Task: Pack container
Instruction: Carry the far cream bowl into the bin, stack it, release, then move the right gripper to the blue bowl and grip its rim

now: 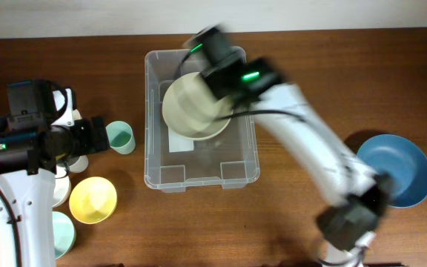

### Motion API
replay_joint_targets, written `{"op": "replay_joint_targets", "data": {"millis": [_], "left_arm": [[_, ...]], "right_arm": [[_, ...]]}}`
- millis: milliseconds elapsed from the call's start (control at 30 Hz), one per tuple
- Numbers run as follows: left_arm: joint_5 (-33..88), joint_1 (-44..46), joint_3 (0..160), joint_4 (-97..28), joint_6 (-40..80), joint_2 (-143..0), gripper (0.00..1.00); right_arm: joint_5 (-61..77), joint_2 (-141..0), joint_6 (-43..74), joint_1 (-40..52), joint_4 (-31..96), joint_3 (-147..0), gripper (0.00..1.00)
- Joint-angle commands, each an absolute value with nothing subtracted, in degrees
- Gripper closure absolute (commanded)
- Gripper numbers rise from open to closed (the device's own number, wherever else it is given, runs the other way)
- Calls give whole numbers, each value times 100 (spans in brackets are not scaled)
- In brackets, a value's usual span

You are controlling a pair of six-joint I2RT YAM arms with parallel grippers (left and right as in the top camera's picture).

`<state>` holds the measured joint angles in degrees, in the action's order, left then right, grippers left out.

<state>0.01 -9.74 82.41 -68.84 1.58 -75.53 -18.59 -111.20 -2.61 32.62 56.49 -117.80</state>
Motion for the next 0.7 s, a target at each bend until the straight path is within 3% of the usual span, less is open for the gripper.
{"op": "replay_joint_targets", "data": {"millis": [0,100,200,267,400,667], "left_arm": [[-19,-1002,8355,-6893,237,-7448,0],[-16,-1002,8355,-6890,237,-7448,0],[-16,-1002,8355,-6886,237,-7448,0],[-14,-1002,8355,-6886,237,-7448,0],[80,-1002,8355,-6886,239,-7448,0],[91,-1002,8355,-6884,237,-7448,0]], "right_arm": [[-2630,-10335,2265,2241,6254,-11996,38],[-2587,-10256,3317,1332,7170,-11994,37],[-2220,-10309,3837,519,7756,-11858,23],[-1824,-10390,3972,27,7942,-11721,9],[-1199,-10562,4086,-775,7990,-11301,0],[-1197,-10722,4615,-1900,7299,-9909,1]]}}
